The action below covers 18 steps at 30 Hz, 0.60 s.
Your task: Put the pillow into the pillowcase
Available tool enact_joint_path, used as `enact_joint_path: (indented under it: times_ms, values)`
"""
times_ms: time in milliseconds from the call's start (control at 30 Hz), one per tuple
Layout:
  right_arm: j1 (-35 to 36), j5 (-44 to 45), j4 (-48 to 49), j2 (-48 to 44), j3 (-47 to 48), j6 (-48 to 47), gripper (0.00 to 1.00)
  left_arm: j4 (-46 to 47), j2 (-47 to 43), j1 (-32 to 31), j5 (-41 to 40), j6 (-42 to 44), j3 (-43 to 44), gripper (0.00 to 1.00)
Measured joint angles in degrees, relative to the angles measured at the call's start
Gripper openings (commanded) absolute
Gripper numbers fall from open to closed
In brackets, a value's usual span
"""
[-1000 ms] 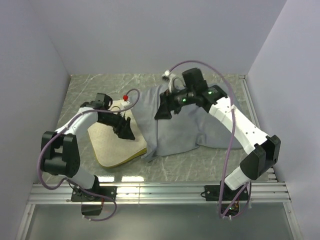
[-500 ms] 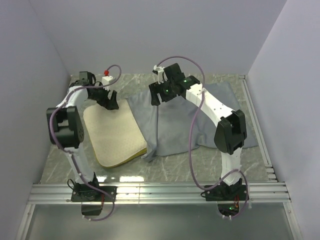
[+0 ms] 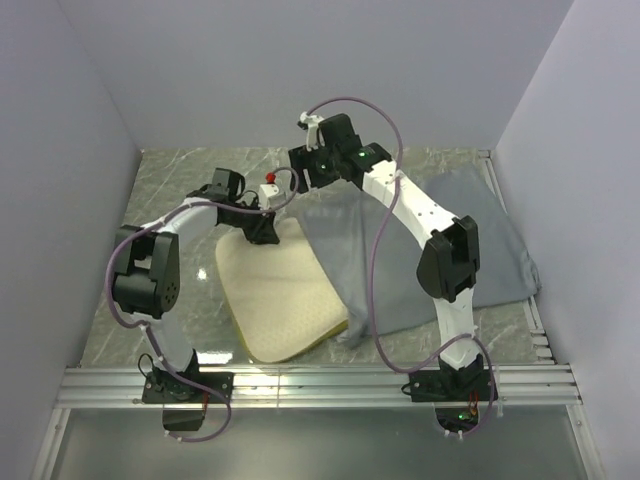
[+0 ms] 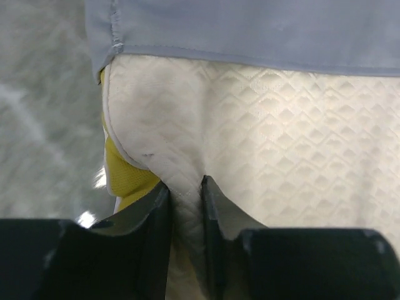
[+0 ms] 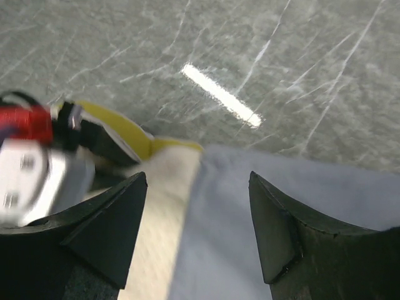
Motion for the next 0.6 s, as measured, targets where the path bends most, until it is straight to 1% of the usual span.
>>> enact_joint_path:
  times_ms: [33,100,133,233,367,467,600]
  values:
    - [0.3,0.1,0.0,0.5,0.0,0.2,0.73,0.7,-0.3,-1.4,1.1,-0.4,-0.6,0.41]
    - [1.4,0.9,0.1,1.6,-0.1,0.2,0.73,2.0,-0.6,-2.5,2.6,-1.4,-1.7,0.52]
    - [1.9,1.4,0.3,2.3,-0.3,0.3,0.73,2.6,-0.8,-2.4,3.1,-2.3,-2.3,0.59]
    - [3.2,3.2,0.3,4.4,-0.4,0.6,0.72,4.6,-2.4,-0.5,4.6,-4.5,-5.0,0.70]
    - [4.1,4.4,-1.2,5.6,-2.4,0.4,0.74,4.7,-6.8,2.6,5.7,-6.7,-8.2,0.80]
    - [4.5,5.3,-2.6,5.6,-3.2,-0.5,0.75,2.8,-9.7,5.2,5.9,-6.9,-9.1,0.82]
    - [5.2,8.6,-4.0,7.3,-2.8,-2.1,0.73,-0.8,-10.1,8.7,6.1,-6.3,-9.8,0.83]
